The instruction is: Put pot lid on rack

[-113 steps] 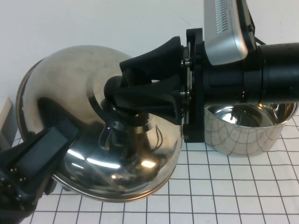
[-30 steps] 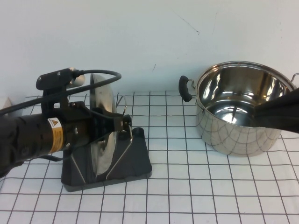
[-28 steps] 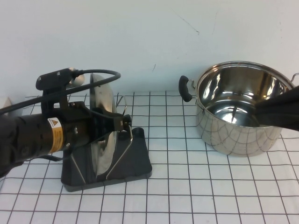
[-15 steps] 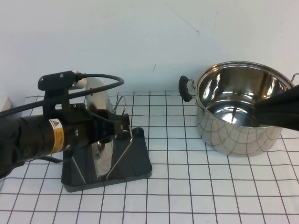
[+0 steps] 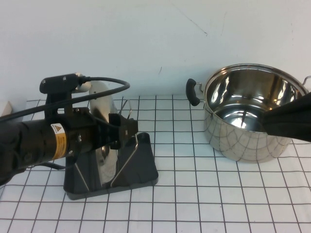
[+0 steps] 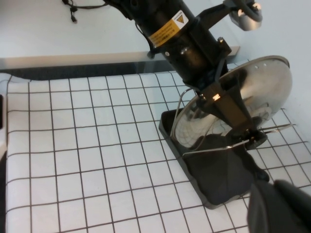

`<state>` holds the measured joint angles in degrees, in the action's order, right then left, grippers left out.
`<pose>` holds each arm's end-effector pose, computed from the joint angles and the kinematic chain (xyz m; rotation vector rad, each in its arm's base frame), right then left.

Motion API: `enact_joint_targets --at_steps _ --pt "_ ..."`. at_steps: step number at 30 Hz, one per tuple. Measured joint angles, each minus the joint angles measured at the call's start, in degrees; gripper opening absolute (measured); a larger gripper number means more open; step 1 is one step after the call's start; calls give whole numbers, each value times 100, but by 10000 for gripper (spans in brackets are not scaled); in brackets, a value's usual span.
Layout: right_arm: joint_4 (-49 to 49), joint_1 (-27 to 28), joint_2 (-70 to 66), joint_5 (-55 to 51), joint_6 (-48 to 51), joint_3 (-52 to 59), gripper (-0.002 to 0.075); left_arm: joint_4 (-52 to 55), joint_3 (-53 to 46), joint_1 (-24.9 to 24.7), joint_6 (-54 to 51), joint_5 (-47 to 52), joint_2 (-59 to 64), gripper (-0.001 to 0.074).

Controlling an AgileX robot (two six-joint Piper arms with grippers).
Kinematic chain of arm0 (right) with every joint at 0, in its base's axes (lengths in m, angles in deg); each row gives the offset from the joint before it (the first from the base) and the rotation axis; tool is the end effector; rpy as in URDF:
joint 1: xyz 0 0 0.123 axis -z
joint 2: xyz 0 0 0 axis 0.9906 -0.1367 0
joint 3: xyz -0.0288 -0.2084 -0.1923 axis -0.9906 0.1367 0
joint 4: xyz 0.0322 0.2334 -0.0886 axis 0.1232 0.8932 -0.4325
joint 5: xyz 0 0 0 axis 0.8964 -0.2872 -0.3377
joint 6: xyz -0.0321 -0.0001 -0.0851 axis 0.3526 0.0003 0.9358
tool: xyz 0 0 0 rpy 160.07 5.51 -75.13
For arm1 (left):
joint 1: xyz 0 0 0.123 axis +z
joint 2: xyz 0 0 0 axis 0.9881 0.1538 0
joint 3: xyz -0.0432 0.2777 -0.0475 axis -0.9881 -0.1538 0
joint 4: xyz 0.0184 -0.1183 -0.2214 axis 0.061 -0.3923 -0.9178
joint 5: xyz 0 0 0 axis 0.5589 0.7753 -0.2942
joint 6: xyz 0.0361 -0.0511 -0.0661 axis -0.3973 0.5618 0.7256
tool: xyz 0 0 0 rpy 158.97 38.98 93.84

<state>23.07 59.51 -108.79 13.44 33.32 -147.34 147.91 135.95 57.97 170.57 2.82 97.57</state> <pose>0.1524 0.1211 0.4216 -1.3103 1.5969 0.5183 0.2565 -0.1456 0.2634 0.2786 2.1904 -0.8334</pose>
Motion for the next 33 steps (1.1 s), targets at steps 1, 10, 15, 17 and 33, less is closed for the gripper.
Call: enact_joint_targets --at_steps 1,10,15,17,33 --pt "12 0 0 -10 0 0 -1 0 0 -1 0 0 0 579" --pt "61 0 0 -10 -44 0 -1 0 0 518 255 -513 -21 579" --pt "83 0 0 1 -44 0 -1 11 0 741 333 -706 -94 579" --pt "93 0 0 14 -44 0 -1 11 0 824 355 -760 -95 579" --pt "47 0 0 118 -34 0 -1 46 -13 1545 -62 -1029 -1060 366"
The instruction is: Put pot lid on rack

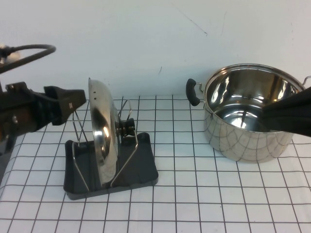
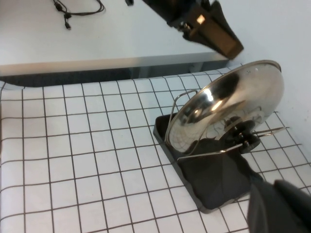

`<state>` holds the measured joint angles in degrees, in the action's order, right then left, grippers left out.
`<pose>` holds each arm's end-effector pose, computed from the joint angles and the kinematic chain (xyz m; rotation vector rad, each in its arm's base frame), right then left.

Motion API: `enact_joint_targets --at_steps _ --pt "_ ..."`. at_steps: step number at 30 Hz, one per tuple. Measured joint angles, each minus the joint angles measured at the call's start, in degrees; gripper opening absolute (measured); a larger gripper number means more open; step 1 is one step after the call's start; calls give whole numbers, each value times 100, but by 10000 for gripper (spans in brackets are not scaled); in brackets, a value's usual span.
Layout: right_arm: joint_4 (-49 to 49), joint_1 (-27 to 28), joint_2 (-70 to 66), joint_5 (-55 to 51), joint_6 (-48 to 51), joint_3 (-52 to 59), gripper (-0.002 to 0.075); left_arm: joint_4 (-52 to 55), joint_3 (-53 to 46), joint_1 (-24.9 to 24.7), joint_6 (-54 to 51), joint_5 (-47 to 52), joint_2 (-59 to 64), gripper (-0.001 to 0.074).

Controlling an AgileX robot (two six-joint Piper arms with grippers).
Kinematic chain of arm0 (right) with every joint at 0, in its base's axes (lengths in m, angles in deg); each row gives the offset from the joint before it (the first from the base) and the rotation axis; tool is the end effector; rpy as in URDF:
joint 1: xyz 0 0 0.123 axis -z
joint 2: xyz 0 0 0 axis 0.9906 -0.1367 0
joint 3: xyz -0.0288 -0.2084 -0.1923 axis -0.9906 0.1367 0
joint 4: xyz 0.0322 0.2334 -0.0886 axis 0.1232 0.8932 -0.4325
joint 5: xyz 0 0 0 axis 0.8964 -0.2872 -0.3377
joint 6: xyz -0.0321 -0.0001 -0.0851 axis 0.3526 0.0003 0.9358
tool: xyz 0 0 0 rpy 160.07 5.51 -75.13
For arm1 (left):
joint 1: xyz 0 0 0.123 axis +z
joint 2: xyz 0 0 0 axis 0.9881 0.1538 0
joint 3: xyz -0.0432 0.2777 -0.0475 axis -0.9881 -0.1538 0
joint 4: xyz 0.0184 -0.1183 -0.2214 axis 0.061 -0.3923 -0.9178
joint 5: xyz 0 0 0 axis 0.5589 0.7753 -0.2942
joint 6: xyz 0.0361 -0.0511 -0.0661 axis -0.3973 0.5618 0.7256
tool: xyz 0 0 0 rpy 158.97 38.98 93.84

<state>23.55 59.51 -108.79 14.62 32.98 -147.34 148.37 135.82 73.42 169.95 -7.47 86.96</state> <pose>0.1537 0.1212 0.4231 -1.2839 1.5938 0.5197 0.2455 -0.0809 0.3137 0.1747 2.0172 -0.8339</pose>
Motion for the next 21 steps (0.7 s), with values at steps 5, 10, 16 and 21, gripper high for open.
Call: enact_joint_targets --at_steps 5,10,16,21 --pt "-124 0 0 -110 0 0 -1 11 -13 5 -578 -10 -600 102" --pt "-535 0 0 -925 -236 0 -1 21 -44 5 -938 -10 -1264 13" --pt "-2798 0 0 -1643 -1727 0 -1 43 -44 5 -971 -56 -1628 2" --pt "-5342 0 50 -1643 -3177 0 -1 71 -44 203 -501 -921 -1486 0"
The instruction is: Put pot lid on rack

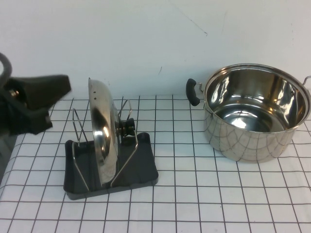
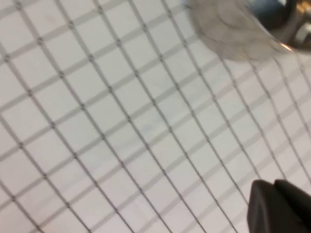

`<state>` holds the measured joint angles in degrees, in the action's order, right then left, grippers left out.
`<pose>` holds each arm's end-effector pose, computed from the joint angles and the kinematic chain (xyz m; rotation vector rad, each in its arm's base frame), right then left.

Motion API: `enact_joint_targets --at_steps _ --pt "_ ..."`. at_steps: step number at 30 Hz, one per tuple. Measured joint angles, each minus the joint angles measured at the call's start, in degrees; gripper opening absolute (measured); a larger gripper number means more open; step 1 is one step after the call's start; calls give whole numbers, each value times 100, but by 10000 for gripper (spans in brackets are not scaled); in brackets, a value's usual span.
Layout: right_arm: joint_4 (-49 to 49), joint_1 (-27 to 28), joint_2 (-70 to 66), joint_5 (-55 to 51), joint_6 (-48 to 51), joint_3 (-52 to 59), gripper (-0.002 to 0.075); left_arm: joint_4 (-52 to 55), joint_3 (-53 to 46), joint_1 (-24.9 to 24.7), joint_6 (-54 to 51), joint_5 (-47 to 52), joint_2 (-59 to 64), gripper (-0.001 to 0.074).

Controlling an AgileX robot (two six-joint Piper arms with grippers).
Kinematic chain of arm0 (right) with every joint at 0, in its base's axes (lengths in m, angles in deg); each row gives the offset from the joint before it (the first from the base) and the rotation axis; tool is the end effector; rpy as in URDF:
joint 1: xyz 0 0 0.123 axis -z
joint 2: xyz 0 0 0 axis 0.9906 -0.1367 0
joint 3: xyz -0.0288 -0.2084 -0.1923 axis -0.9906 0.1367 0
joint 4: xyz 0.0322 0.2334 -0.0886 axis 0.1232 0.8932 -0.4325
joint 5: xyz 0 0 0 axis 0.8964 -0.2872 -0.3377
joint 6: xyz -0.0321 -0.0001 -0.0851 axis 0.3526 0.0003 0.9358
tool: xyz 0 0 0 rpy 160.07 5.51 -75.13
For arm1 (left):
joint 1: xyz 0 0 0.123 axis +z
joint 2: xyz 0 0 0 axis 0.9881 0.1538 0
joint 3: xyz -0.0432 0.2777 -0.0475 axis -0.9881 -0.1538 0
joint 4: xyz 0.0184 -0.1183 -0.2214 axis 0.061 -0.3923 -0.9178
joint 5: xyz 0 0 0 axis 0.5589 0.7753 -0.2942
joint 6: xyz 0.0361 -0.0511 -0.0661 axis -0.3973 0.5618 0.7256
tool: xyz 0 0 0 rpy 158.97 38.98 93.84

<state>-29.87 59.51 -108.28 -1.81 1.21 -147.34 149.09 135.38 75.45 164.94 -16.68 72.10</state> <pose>0.1625 0.0551 0.3870 -1.2244 2.2647 -0.2569 0.1811 -0.0770 0.3676 0.4280 1.7688 -0.8323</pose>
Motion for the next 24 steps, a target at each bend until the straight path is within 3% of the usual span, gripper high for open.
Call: enact_joint_targets --at_steps 4,8,11,15,24 --pt "-1055 0 300 0 -570 0 -1 0 0 427 265 -1511 143 0" --pt "-1116 0 859 473 -945 0 -1 0 0 973 326 -2595 157 0" --pt "-865 0 1329 914 -1082 7 -1 0 0 1378 301 -2807 94 -1" --pt "-527 0 2077 1508 -1092 373 -1 0 0 1562 174 -2840 -17 -1" --pt "-281 0 3932 2419 -1492 2818 -1 0 0 1571 -382 -2892 -274 -1"
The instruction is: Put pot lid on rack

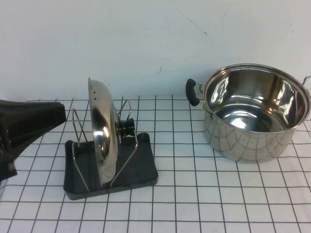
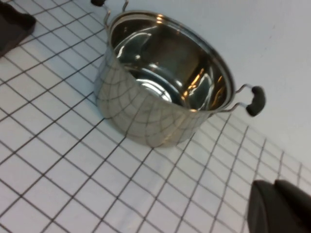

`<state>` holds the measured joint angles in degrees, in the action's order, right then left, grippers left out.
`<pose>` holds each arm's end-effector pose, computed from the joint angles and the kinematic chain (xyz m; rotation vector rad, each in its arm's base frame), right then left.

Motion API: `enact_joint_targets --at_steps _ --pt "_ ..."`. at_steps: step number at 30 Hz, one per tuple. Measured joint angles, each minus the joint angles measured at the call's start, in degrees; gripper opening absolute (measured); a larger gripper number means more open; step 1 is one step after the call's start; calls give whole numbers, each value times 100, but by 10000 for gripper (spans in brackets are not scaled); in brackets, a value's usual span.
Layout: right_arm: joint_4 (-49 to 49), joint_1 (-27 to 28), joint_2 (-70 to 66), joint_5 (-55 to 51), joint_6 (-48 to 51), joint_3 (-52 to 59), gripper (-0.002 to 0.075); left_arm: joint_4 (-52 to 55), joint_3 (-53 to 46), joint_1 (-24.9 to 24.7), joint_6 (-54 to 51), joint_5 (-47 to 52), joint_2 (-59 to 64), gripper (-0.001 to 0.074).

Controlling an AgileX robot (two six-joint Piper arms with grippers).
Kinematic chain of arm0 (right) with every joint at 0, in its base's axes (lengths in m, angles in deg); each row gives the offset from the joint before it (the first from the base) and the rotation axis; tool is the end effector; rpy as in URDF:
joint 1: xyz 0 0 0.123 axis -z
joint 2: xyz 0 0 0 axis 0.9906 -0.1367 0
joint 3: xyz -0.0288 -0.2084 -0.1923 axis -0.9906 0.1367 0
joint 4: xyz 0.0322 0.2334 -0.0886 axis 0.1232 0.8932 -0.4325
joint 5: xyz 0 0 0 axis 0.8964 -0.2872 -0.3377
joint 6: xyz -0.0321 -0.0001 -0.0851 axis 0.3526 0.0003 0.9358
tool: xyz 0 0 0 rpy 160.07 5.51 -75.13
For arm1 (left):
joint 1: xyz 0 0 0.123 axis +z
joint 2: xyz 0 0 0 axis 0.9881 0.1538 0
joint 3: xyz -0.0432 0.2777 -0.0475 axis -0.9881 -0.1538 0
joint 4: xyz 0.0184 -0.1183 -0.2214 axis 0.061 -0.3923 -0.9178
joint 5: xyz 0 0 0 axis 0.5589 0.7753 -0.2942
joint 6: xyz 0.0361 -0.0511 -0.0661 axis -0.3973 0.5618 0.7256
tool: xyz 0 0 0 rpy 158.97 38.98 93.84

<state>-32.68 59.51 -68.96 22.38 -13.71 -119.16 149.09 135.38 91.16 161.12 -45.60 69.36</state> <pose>0.0488 0.0071 0.3417 -0.7218 1.8053 -0.1725 0.1509 -0.0585 0.3716 0.6571 1.7485 -0.9757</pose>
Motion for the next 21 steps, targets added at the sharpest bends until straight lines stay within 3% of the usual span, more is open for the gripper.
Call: enact_joint_targets --at_steps 8,21 --pt "233 0 1097 418 -476 1304 -1 0 0 3 -34 -8 0 -1" --pt "253 0 1148 539 -497 1691 -2 0 0 13 -68 -8 11 -1"
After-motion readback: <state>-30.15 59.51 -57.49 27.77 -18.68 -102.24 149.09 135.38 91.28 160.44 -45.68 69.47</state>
